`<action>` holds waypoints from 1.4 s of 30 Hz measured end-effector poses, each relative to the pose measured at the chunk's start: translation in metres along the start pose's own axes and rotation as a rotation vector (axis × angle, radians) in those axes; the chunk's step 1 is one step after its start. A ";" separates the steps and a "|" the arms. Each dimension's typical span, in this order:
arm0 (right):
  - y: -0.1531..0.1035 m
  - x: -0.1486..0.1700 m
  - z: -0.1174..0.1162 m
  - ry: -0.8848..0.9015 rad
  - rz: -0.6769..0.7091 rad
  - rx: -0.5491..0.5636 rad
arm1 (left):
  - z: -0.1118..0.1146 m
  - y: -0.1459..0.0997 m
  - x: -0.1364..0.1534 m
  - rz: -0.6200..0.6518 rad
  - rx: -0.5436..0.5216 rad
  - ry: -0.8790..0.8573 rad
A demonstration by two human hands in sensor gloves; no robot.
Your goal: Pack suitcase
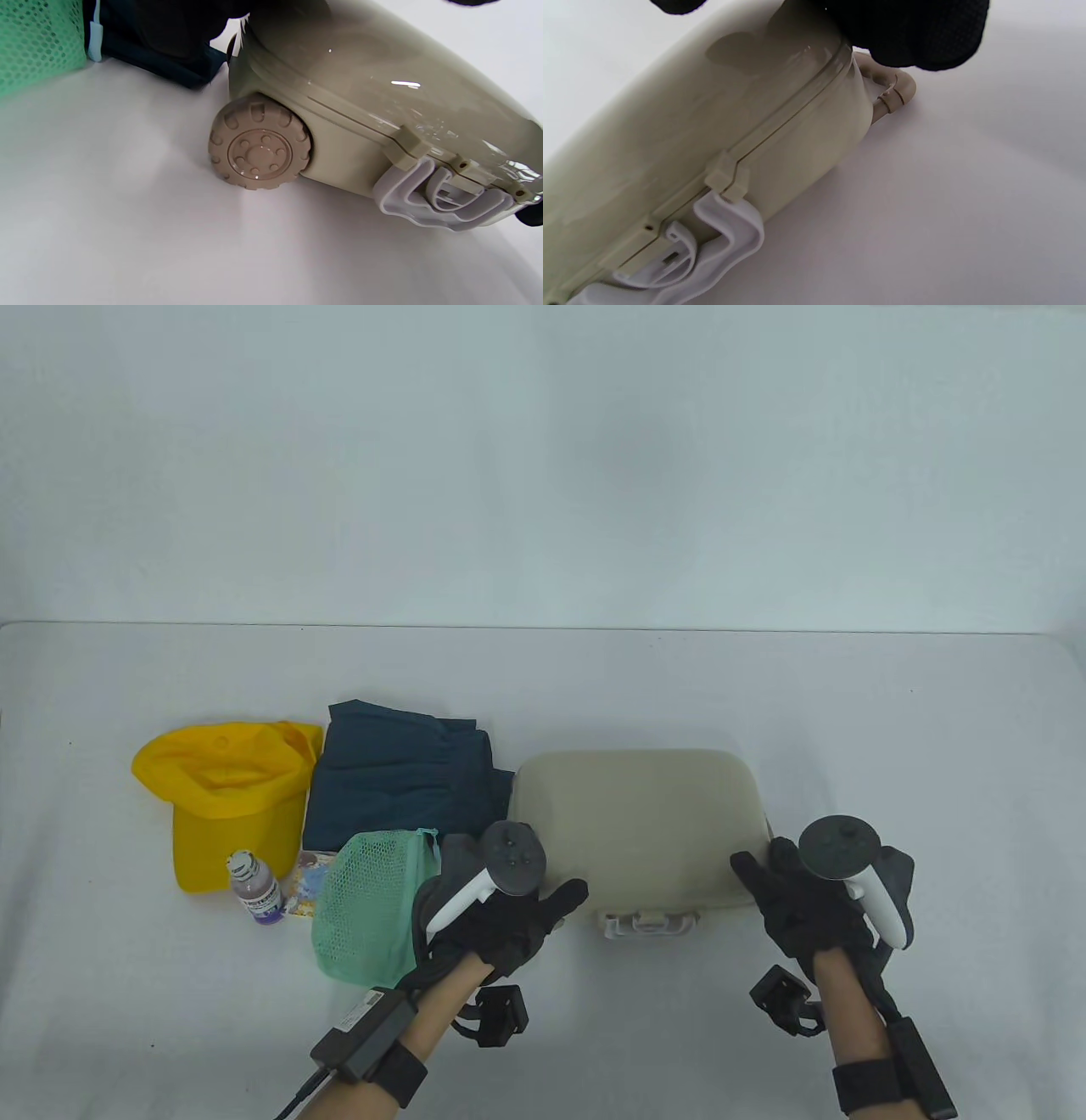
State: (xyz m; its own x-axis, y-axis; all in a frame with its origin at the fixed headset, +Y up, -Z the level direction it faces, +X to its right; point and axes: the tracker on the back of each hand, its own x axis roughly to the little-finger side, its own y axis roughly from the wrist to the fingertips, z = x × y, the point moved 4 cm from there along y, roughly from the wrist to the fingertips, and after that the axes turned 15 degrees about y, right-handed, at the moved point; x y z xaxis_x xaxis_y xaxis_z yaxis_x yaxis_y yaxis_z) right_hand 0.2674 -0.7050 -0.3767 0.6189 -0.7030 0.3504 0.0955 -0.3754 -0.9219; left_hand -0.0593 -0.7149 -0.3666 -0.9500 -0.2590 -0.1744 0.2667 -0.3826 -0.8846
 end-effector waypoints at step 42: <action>0.087 -0.114 0.068 0.366 0.193 -0.073 | -0.148 0.066 0.023 0.062 -0.249 -0.550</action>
State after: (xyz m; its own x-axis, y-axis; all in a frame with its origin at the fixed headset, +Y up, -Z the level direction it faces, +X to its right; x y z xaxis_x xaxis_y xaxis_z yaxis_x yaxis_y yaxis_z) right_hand 0.2579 -0.6162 -0.5078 0.3008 -0.9279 0.2204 -0.0582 -0.2486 -0.9669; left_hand -0.0873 -0.6150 -0.4930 -0.6933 -0.7196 -0.0385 0.2096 -0.1502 -0.9662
